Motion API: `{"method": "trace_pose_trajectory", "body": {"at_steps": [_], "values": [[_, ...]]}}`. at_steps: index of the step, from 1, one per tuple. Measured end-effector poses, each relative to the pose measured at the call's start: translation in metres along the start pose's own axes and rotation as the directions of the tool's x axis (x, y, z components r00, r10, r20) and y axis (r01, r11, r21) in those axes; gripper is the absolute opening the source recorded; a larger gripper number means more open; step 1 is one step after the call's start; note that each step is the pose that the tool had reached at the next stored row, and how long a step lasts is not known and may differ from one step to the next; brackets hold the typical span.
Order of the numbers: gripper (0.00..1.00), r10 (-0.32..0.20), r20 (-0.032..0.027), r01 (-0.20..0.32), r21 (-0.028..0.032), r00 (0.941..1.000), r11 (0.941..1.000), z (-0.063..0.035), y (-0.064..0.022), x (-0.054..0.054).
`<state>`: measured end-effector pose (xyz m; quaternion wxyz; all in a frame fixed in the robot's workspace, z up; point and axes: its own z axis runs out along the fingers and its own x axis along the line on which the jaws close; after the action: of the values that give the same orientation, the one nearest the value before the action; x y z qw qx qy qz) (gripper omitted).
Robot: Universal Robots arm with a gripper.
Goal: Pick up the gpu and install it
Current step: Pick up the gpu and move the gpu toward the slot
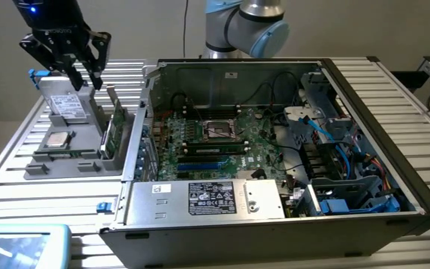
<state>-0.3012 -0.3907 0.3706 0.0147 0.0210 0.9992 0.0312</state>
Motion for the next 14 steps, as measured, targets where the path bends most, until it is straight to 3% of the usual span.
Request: {"method": "trace_pose_trajectory", "body": {"at_steps": [4, 8, 14], "values": [[0.44, -0.046, -0.0027, 0.046, -0.018, 0.9989, 0.9988, 0.0043, -0.0003, 0.003], [0.44, -0.051, -0.0011, 0.051, -0.0192, 0.9987, 0.9985, 0.0114, 0.0, 0.014], [0.44, -0.051, -0.0006, 0.051, -0.0193, 0.9987, 0.9985, 0.0222, -0.0006, 0.015]]}}
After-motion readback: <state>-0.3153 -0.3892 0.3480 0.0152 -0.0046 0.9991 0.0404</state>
